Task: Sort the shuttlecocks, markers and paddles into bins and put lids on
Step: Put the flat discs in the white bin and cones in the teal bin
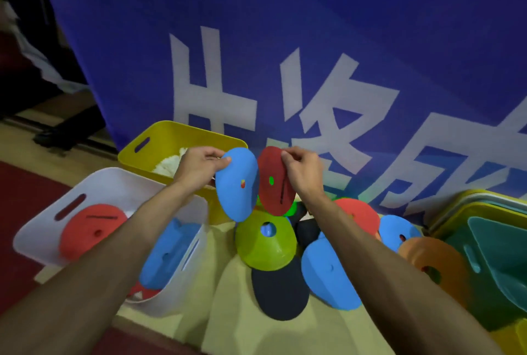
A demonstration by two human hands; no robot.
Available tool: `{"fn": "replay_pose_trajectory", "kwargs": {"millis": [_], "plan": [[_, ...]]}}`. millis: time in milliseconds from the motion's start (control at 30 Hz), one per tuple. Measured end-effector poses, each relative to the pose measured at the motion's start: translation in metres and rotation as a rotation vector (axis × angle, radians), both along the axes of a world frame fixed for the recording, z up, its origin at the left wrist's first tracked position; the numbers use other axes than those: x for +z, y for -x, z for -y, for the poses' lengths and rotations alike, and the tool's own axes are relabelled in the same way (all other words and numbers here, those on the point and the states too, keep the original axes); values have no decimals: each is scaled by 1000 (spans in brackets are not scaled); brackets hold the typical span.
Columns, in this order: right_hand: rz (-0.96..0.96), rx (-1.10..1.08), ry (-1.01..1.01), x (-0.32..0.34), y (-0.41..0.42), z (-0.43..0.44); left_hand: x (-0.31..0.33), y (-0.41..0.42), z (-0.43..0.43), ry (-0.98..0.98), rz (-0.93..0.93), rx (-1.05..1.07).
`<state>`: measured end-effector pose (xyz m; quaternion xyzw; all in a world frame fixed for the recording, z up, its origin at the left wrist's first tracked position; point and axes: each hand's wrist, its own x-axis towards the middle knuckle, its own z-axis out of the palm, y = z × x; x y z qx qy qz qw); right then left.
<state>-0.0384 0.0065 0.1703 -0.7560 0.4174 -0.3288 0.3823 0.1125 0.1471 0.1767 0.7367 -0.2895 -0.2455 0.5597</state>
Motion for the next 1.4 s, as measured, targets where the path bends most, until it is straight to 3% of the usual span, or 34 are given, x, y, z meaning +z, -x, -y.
{"fn": "replay_pose_trajectory", "kwargs": {"millis": [233, 467, 667, 733, 867, 933, 1100, 1400], "plan": [[82, 85, -203, -5, -83, -62, 8, -66, -88, 26, -64, 162], [-107, 267, -380, -37, -131, -127, -38, -122, -164, -192, -87, 138], [-224, 337, -499, -51, -150, -158, -70, -149, -177, -331, -131, 139], [-240, 341, -543, -57, -156, -162, -75, -152, -178, -385, -58, 155], [-546, 341, -320, -72, -151, -156, -81, -149, -179, -401, 151, 223], [-602, 325, -228, -73, -143, -151, -80, -139, -175, -414, 192, 202], [-585, 308, -114, -76, -127, -133, -72, -102, -151, -309, 201, 138], [-481, 153, -147, -78, -43, -82, -72, -13, -62, -194, 184, -109]]}}
